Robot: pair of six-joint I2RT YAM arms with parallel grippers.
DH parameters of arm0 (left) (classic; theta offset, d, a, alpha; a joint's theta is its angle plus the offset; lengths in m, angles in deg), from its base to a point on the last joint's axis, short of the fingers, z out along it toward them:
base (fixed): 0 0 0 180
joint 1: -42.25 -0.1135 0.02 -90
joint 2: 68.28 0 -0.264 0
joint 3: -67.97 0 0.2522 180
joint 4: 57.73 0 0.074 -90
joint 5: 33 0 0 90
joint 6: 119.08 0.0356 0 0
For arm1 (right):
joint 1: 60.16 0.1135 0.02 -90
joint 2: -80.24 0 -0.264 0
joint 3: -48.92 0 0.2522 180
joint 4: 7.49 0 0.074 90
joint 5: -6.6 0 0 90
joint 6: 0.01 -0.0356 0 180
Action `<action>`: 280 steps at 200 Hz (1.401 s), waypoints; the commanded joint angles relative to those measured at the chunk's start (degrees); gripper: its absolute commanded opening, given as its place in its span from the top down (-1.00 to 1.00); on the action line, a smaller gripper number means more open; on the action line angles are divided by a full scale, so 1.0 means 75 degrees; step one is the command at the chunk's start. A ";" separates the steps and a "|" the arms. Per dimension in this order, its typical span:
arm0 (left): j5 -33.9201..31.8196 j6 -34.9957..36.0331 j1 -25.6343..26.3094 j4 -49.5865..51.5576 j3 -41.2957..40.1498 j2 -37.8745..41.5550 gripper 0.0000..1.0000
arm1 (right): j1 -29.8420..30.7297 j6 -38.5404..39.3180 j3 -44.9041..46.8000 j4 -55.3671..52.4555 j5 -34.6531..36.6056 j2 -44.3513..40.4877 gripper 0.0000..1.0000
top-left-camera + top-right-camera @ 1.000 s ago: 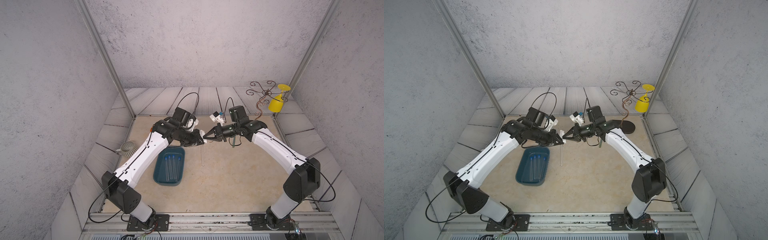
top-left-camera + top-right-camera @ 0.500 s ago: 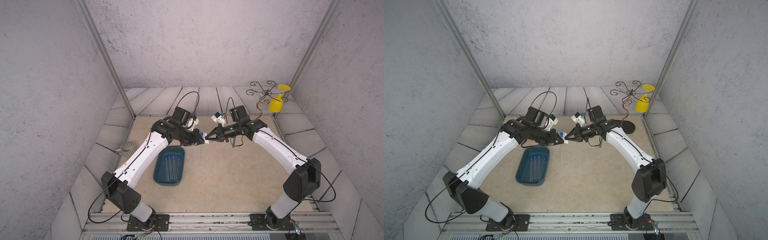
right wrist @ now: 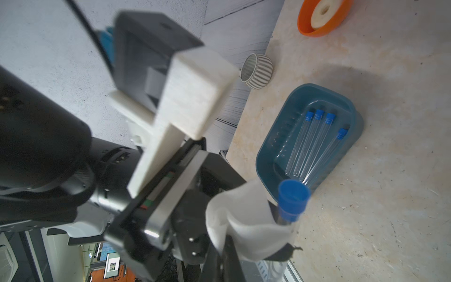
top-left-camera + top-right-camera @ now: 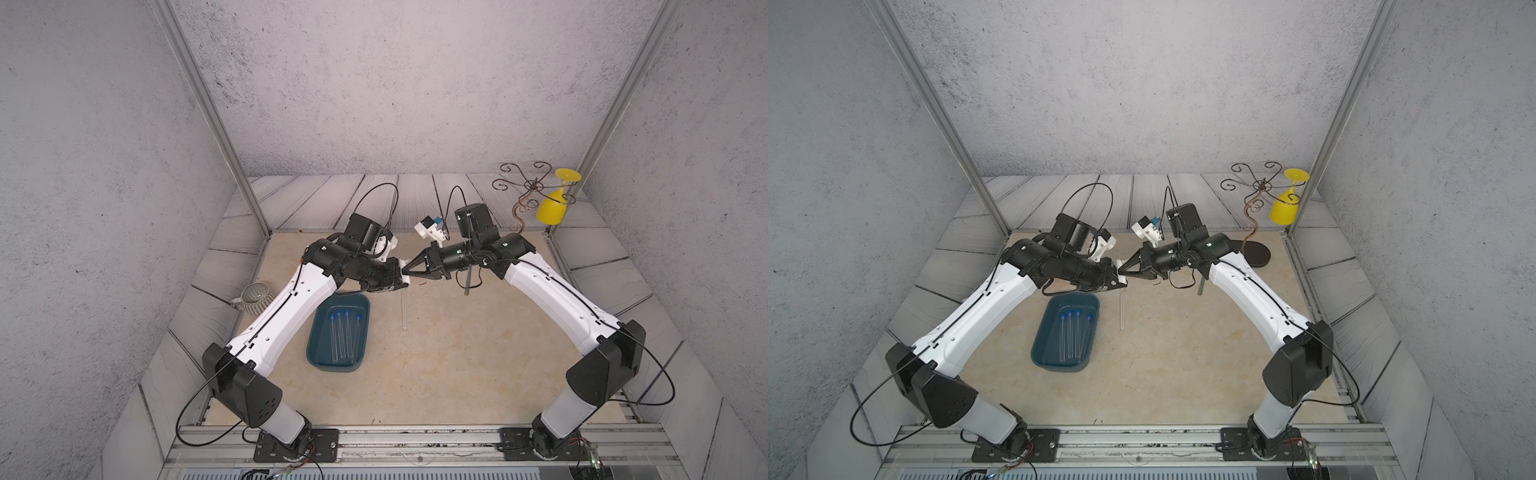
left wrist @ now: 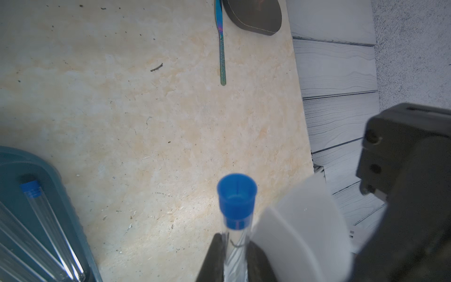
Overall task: Wipe the exteriors of test tubes
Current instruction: Wipe the dirt from the test tube, then place the test tube in the storage box.
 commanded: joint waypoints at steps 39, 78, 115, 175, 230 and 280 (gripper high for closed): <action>-0.0011 0.0218 -0.0019 0.0050 0.0115 0.0131 0.69 | -0.0304 0.0270 0.0577 0.0014 0.0097 -0.0148 0.91; -0.0040 0.0197 -0.0043 0.0025 0.0080 0.0141 0.69 | -0.0620 0.0601 0.0701 -0.0244 0.0143 0.0070 0.91; -0.0321 0.0266 -0.0276 0.0018 -0.0312 0.0254 0.69 | -0.0687 0.1212 0.0675 -0.1015 0.0439 0.0286 0.91; -0.1500 0.1434 -0.1648 0.0363 -0.1481 0.0326 0.69 | -0.0698 0.2041 0.1438 -0.2041 0.0950 -0.0063 0.91; -0.2561 0.2420 -0.2418 0.0464 -0.2021 -0.0611 0.69 | -0.0764 0.2387 0.2219 -0.2466 0.1193 -0.0428 0.91; -0.3028 0.2366 -0.2433 -0.0402 -0.2588 -0.1875 0.69 | -0.0840 0.2577 0.2571 -0.2698 0.1336 -0.0652 0.91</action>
